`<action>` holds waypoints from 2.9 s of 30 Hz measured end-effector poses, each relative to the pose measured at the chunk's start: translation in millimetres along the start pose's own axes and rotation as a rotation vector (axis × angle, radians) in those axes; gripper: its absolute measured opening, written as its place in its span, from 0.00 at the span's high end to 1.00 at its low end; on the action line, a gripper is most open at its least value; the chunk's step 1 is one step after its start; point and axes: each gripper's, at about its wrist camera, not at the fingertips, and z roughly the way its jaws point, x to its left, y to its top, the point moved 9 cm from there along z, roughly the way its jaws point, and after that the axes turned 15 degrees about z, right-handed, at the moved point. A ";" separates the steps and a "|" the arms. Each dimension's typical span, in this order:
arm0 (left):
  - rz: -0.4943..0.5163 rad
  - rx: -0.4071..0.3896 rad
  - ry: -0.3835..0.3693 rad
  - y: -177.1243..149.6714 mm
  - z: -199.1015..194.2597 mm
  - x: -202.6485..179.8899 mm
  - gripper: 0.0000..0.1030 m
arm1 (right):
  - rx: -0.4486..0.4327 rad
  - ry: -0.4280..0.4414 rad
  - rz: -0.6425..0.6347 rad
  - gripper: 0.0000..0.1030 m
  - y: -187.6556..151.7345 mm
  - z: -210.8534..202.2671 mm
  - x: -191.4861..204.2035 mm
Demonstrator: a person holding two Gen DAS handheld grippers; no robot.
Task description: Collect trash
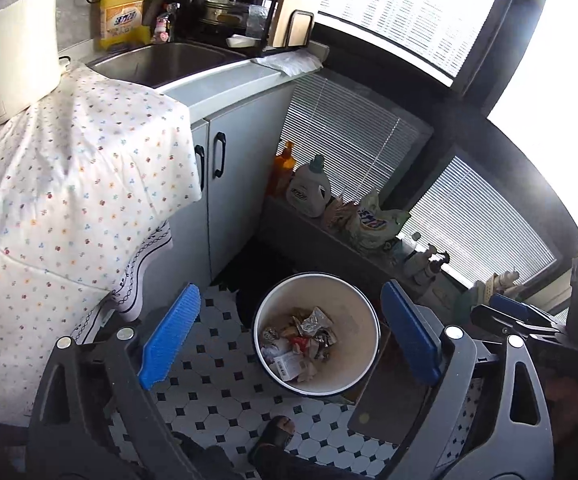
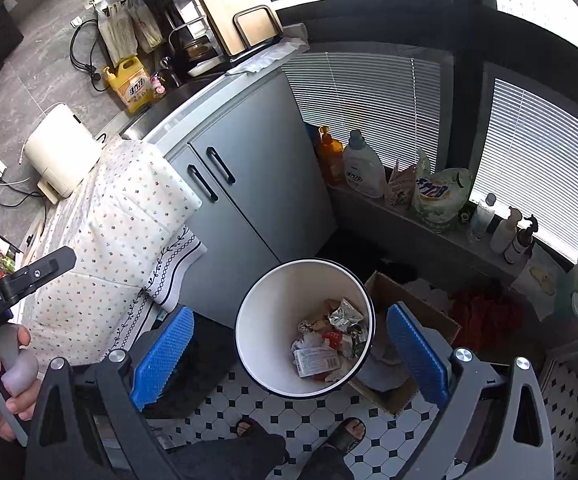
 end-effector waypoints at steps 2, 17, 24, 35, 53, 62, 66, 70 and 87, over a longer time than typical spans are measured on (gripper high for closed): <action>-0.013 -0.019 0.033 1.5 -14.4 14.1 0.07 | -0.011 0.017 -0.006 0.08 3.8 -5.3 12.9; -0.065 -0.152 0.254 -15.0 -148.8 118.6 0.06 | -0.090 0.109 -0.097 0.08 -13.5 -65.8 147.5; -0.054 -0.203 0.292 -37.2 -215.1 140.3 0.06 | -0.143 0.116 -0.152 0.08 -46.8 -94.4 200.2; -0.018 -0.291 0.326 -65.3 -299.4 144.6 0.06 | -0.199 0.138 -0.189 0.08 -100.9 -152.0 244.5; -0.063 -0.354 0.395 -96.8 -379.8 150.8 0.06 | -0.229 0.165 -0.207 0.08 -133.4 -186.9 260.5; -0.071 -0.344 0.405 -100.5 -380.0 152.3 0.06 | -0.226 0.173 -0.205 0.08 -135.3 -180.8 267.9; -0.088 -0.346 0.408 -103.0 -383.9 155.0 0.06 | -0.223 0.171 -0.207 0.08 -137.7 -178.4 270.6; -0.095 -0.350 0.414 -104.8 -387.1 158.6 0.06 | -0.224 0.171 -0.209 0.08 -136.6 -178.7 270.3; -0.112 -0.376 0.421 -114.4 -399.5 165.0 0.06 | -0.225 0.166 -0.225 0.08 -155.9 -172.1 284.4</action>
